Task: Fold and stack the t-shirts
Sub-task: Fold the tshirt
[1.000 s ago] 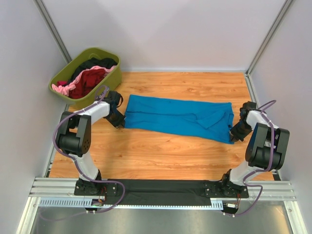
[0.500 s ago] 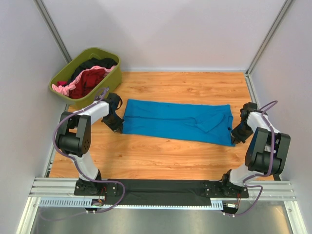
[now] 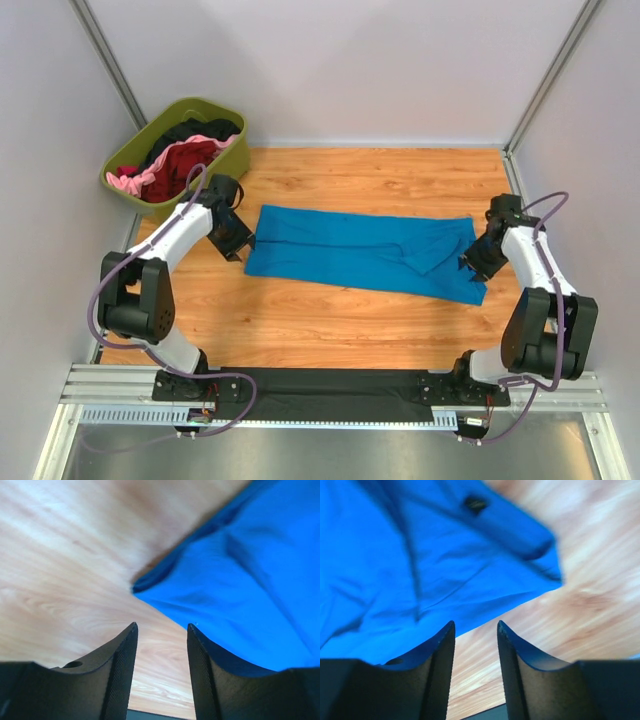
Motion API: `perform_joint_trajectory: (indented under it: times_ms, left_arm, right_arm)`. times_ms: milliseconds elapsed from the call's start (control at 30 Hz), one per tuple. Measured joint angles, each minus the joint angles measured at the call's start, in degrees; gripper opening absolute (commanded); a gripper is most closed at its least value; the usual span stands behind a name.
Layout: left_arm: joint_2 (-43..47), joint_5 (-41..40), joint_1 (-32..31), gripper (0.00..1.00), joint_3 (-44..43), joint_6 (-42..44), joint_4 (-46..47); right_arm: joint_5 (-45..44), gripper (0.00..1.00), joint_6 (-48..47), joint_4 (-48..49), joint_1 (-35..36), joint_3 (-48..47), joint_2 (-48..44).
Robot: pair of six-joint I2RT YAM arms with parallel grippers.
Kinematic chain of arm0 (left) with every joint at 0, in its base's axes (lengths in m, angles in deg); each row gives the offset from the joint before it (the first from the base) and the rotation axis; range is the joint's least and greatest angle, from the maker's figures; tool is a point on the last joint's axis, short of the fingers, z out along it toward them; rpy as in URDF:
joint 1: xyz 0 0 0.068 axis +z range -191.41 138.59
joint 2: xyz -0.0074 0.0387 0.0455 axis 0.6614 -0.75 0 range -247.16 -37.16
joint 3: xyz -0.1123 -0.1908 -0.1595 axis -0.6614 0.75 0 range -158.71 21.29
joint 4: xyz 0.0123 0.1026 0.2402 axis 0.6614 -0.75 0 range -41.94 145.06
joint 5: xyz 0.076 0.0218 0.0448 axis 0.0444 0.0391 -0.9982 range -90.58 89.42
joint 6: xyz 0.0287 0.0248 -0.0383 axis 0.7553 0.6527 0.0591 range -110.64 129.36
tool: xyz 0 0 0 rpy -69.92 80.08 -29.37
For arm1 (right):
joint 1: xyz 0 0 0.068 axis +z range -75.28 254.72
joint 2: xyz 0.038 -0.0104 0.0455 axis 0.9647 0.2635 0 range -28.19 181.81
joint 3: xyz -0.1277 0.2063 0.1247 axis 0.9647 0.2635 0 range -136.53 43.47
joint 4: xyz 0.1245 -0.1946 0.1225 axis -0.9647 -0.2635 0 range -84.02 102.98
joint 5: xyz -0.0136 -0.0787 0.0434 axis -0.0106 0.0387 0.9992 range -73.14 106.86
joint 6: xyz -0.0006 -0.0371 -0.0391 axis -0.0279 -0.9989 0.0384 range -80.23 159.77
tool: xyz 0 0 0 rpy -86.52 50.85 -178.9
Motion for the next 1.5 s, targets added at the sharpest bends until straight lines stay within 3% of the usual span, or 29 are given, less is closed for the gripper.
perform_joint_trajectory:
  times_ms: [333, 1033, 1133, 1267, 1500]
  left_arm:
    - [-5.79, 14.38, -0.59, 0.56, -0.98, 9.31, 10.45]
    - [-15.85, 11.15, -0.92, 0.58, -5.33, 18.32, 6.03]
    - [-16.17, 10.34, -0.96, 0.58, -5.92, 19.19, 5.27]
    - [-16.61, 9.75, -1.2, 0.6, -6.62, 19.96, 4.52]
    - [-16.7, 8.72, -1.68, 0.61, -7.1, 20.9, 3.76]
  right_arm:
    - [7.04, 0.53, 13.14, 8.31, 11.39, 1.01, 0.55]
    - [9.79, 0.54, 26.36, 16.81, 11.93, 6.03, 8.04]
    - [9.79, 0.46, 27.12, 17.59, 11.93, 6.03, 8.66]
    - [10.12, 0.26, 27.76, 18.82, 11.93, 6.03, 9.03]
    - [10.88, 0.07, 28.41, 19.71, 13.4, 5.95, 9.44]
